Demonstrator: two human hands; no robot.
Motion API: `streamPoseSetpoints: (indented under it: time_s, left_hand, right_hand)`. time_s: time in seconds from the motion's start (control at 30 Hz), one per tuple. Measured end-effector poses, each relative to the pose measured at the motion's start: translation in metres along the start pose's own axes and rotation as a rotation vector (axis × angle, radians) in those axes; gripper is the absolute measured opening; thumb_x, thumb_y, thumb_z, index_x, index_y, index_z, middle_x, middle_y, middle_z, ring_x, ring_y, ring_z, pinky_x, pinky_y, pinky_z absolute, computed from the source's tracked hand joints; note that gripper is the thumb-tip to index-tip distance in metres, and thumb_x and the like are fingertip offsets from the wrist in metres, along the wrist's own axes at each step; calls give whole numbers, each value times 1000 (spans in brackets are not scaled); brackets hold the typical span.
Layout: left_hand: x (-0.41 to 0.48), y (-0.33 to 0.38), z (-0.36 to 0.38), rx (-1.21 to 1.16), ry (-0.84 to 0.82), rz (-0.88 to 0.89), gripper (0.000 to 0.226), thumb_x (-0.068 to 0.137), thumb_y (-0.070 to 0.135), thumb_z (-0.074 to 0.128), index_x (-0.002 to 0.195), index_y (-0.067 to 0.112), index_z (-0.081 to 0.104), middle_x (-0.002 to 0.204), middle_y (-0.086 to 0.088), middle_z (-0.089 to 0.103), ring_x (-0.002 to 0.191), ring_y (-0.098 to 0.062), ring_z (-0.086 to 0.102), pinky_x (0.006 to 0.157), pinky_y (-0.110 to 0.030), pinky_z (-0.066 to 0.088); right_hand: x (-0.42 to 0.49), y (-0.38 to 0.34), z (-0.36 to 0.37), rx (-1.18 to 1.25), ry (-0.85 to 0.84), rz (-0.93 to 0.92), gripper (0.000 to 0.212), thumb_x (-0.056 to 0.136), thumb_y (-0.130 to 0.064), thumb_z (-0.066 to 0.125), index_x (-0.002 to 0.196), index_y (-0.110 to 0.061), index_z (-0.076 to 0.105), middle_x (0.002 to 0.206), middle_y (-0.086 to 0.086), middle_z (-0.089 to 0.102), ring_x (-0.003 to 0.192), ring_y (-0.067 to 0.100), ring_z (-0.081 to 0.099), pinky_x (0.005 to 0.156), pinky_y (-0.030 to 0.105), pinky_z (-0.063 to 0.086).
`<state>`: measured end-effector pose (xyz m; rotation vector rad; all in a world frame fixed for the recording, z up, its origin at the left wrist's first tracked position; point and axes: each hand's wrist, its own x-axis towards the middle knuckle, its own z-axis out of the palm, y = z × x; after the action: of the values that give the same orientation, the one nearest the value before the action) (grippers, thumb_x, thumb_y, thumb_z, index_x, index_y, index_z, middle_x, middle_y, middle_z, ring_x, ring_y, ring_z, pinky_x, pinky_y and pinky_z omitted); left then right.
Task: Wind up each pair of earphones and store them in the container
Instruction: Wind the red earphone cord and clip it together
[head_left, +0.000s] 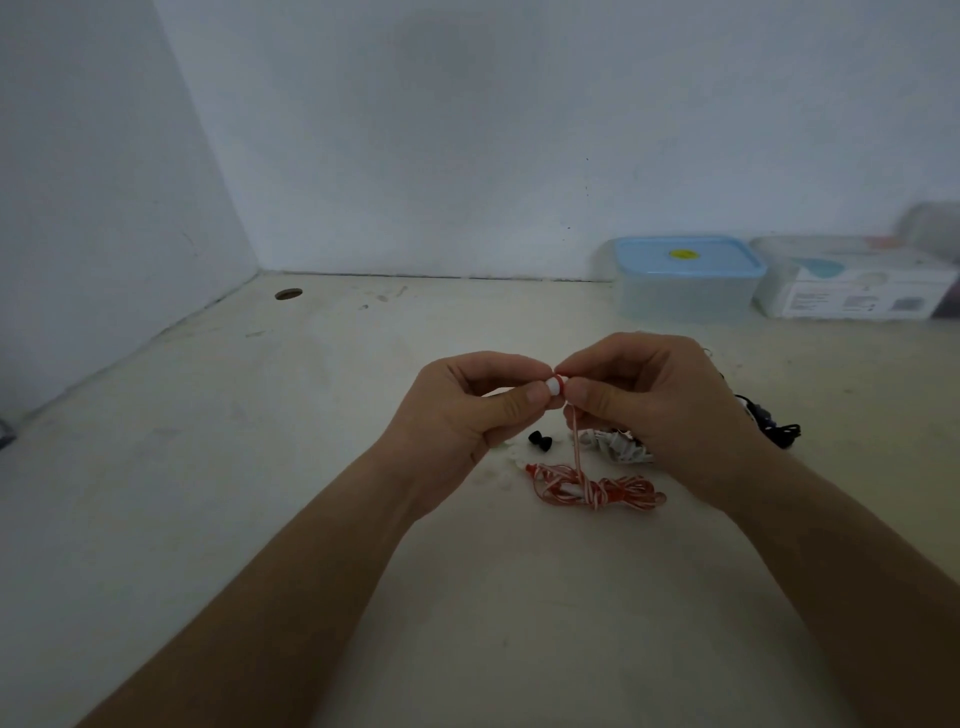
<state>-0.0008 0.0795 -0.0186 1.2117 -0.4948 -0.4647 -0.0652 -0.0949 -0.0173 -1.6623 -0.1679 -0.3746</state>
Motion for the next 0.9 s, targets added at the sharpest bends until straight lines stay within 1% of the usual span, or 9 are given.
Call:
streamPoseSetpoints:
  time_s: [0.1,0.2,0.3,0.4,0.53,0.63,0.7,0.8,0.9]
  left_hand:
    - [0,0,0,26,9,2,23,63,10,77,85,4,72,87,-14,74,83,-23,73,72,-22,57]
    - [-2,3,1,119,27,-6,26,64,17,79,88,9,72,86,-10,74,80,-21,71,70,-24,58]
    - [-3,6,-2,378,80,33,11,78,15,78,88,15,73,79,2,73,70,-11,67,60,-23,51]
    - [-2,9,-10,701,80,139,8,87,15,74,90,22,74,81,9,73,66,-11,63,60,-27,53]
    - [1,8,-15,1157,-68,167,25,88,19,70,95,43,72,96,16,66,76,1,54,66,-10,40]
    - [2,1,-13,1377,-171,63,29,87,22,71,105,45,72,107,11,56,95,-5,51,77,-17,39]
    - [2,-3,-12,1432,-220,44,28,86,26,72,107,44,73,107,10,54,100,-10,52,81,-25,44]
    - [3,-5,-11,1450,-209,73,22,83,33,76,101,45,74,101,12,52,97,-11,52,83,-31,48]
    - [2,-8,-9,1476,-196,78,18,80,38,78,96,46,74,99,13,50,96,-10,50,80,-29,46]
  right_hand:
    - [1,1,-2,-34,-19,2,11,85,0,70,95,-1,73,79,18,73,69,22,71,67,25,57]
    - [0,2,-3,-38,-84,56,19,91,-3,65,107,-11,72,88,18,70,73,22,70,69,27,57]
    - [0,2,-4,-44,-160,109,26,95,-9,60,111,-25,74,90,16,62,78,21,66,74,28,57]
    - [1,0,-8,7,-148,158,20,91,-17,61,100,-24,77,84,6,58,77,19,62,76,32,57]
    - [2,-3,-20,9,-110,219,15,91,-14,63,101,-12,74,84,11,60,76,23,60,73,32,56]
    - [1,-10,-31,-35,-131,251,24,79,-24,69,100,-11,73,79,11,64,73,23,62,75,34,59]
    - [1,-14,-36,-109,-152,284,21,83,-21,70,100,-9,72,79,9,67,73,23,63,79,39,58]
    - [2,-20,-37,-309,-182,326,8,90,-11,69,97,-10,73,74,4,70,67,16,63,69,31,56]
    - [2,-23,-31,-546,-196,297,10,91,-14,67,94,-20,75,64,-4,69,54,5,59,54,19,49]
